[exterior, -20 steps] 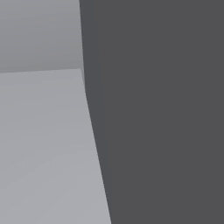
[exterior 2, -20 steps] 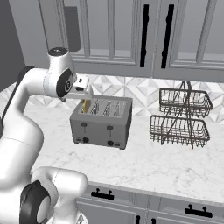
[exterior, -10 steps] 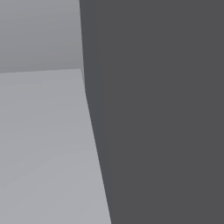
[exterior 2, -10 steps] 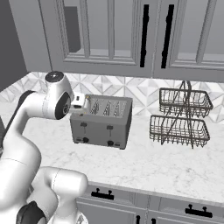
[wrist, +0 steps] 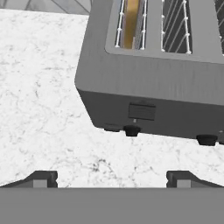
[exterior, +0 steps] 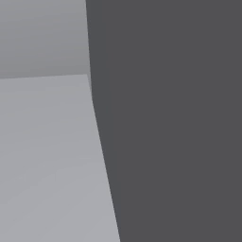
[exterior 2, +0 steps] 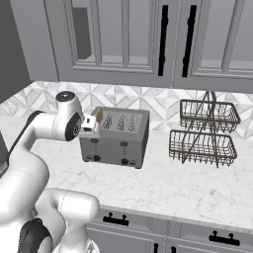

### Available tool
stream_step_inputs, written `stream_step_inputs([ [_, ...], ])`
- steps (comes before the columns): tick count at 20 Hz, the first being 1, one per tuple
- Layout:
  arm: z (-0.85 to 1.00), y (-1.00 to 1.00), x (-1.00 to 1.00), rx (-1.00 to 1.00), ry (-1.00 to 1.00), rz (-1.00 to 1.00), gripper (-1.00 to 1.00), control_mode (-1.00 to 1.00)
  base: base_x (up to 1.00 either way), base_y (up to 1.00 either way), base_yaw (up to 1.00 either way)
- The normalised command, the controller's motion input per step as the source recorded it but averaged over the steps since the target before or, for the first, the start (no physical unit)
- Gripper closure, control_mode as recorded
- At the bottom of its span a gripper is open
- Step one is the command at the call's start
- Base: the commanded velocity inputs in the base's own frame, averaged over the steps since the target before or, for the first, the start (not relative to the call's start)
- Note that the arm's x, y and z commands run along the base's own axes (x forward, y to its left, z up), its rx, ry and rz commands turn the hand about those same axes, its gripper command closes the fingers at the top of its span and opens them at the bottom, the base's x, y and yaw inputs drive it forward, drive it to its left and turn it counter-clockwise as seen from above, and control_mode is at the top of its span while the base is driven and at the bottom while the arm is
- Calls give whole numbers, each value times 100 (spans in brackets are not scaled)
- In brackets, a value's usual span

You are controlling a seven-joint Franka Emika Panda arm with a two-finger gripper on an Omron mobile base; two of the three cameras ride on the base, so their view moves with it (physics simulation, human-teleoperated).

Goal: Start the toaster. Once the lever pops up, take the bread to the plate on the dining counter.

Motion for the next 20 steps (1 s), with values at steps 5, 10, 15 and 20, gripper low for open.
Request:
stream_step_inputs([
  [5,-28,13,30,0,0,0,-100,-100,0,0,0],
  [10,-30,7,33,0,0,0,-100,-100,0,0,0],
  [15,-19,0,26,0,0,0,-100,-100,0,0,0],
  [20,-15,0,22,0,0,0,-100,-100,0,0,0],
])
